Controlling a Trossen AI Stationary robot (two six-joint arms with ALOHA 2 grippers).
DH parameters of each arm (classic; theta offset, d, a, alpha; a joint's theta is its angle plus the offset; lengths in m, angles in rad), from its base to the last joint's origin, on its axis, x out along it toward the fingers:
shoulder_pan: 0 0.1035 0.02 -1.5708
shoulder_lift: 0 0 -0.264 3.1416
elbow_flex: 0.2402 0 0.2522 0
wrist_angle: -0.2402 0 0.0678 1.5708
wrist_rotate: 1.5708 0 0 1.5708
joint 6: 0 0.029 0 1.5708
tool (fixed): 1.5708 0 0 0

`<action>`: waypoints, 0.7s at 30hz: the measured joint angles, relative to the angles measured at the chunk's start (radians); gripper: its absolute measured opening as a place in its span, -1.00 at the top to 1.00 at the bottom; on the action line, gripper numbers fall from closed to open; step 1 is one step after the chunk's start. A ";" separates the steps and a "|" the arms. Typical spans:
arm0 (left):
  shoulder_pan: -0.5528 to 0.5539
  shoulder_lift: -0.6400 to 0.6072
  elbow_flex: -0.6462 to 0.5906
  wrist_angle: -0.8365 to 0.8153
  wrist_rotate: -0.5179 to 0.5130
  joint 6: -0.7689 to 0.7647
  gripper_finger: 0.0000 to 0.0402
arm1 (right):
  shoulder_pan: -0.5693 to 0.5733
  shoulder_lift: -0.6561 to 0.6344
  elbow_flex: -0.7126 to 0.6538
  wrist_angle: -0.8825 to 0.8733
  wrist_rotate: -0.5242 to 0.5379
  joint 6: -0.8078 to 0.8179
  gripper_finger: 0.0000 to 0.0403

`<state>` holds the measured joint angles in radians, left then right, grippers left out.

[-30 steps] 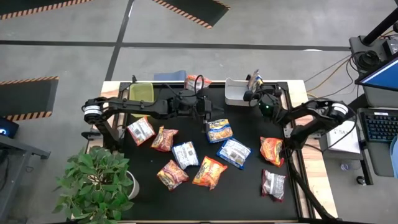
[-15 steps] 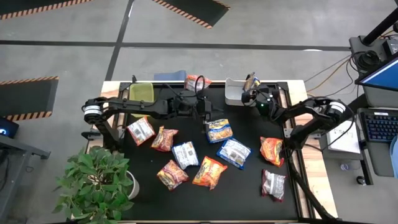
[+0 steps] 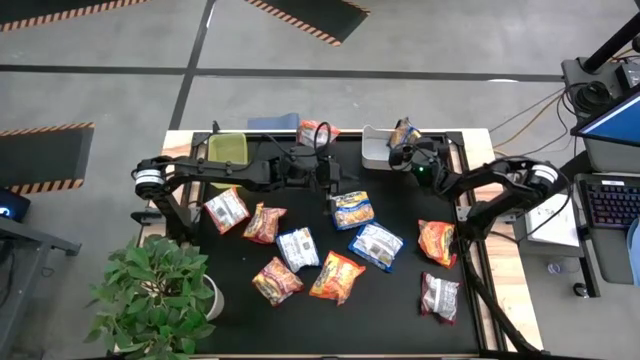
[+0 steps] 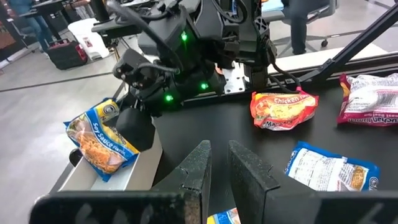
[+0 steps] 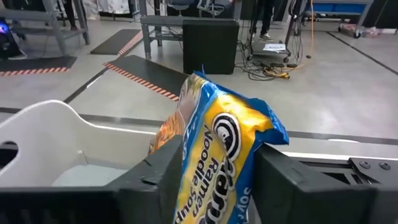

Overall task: Sort Maruchan noodles
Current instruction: Put the blue noodle pack into the white bin, then put the red noodle pack into the yellow bin

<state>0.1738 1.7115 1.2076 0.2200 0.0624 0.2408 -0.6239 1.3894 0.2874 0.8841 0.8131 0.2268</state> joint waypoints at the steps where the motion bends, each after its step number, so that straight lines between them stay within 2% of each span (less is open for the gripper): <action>1: 0.000 0.000 0.000 -0.003 0.000 -0.004 0.81 | 0.000 -0.009 0.000 -0.002 0.000 0.000 0.19; 8: 0.000 0.000 0.000 -0.015 0.000 -0.014 0.81 | 0.000 -0.119 0.000 -0.080 -0.001 0.002 0.01; 21: 0.000 0.000 0.000 -0.068 0.001 -0.023 0.81 | 0.027 -0.352 0.000 -0.290 -0.007 0.045 -0.01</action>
<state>0.1733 1.7115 1.2076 0.1520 0.0632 0.2180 -0.5964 1.0373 0.2878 0.5943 0.8062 0.2720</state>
